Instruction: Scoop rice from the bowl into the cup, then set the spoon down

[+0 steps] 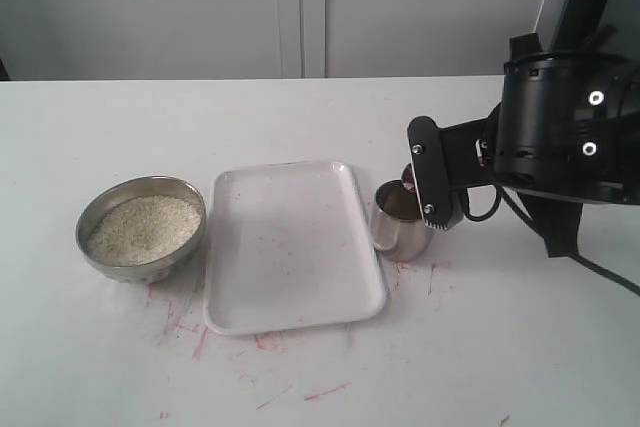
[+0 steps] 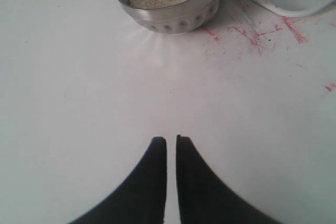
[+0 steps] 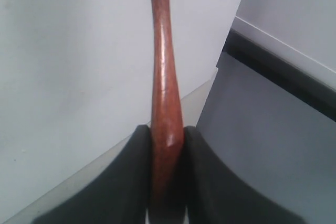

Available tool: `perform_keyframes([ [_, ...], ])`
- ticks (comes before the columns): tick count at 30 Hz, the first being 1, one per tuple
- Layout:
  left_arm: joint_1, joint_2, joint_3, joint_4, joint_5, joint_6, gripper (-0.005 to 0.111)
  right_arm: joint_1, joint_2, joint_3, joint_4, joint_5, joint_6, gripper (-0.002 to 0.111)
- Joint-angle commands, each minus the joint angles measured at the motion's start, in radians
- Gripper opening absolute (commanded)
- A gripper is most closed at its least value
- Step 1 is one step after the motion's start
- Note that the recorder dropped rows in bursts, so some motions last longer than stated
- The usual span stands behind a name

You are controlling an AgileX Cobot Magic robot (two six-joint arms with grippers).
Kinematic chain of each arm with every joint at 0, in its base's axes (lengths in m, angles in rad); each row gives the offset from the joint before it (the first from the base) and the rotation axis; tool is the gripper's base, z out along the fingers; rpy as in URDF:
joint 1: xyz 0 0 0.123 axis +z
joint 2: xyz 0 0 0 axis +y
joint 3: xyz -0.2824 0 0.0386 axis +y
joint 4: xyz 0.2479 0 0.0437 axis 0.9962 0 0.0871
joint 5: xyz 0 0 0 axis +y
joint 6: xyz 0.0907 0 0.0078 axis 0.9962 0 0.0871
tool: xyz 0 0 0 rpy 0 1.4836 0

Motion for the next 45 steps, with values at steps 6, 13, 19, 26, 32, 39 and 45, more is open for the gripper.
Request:
perform_keyframes([
  [6, -0.007, -0.003, 0.009, 0.000, 0.039, -0.006, 0.014, 0.015, 0.003, 0.002, -0.097, 0.002, -0.047, 0.000],
  [13, -0.007, -0.003, 0.009, 0.000, 0.039, -0.006, 0.014, 0.066, 0.007, 0.002, -0.168, 0.002, -0.047, 0.000],
  [19, -0.007, -0.003, 0.009, 0.000, 0.039, -0.006, 0.014, 0.066, 0.007, 0.002, -0.166, 0.026, -0.037, 0.000],
  [26, -0.007, -0.003, 0.009, 0.000, 0.039, -0.006, 0.014, 0.066, 0.007, 0.002, -0.161, 0.018, 0.107, 0.000],
  [32, -0.007, -0.003, 0.009, 0.000, 0.039, -0.006, 0.014, 0.066, 0.007, 0.002, -0.145, -0.003, 0.434, 0.000],
  [39, -0.007, -0.003, 0.009, 0.000, 0.039, -0.006, 0.014, 0.066, -0.034, -0.023, 0.098, -0.189, 0.722, 0.000],
  [45, -0.007, -0.003, 0.009, 0.000, 0.039, -0.006, 0.014, 0.066, -0.081, -0.064, 0.478, -0.386, 0.731, 0.000],
])
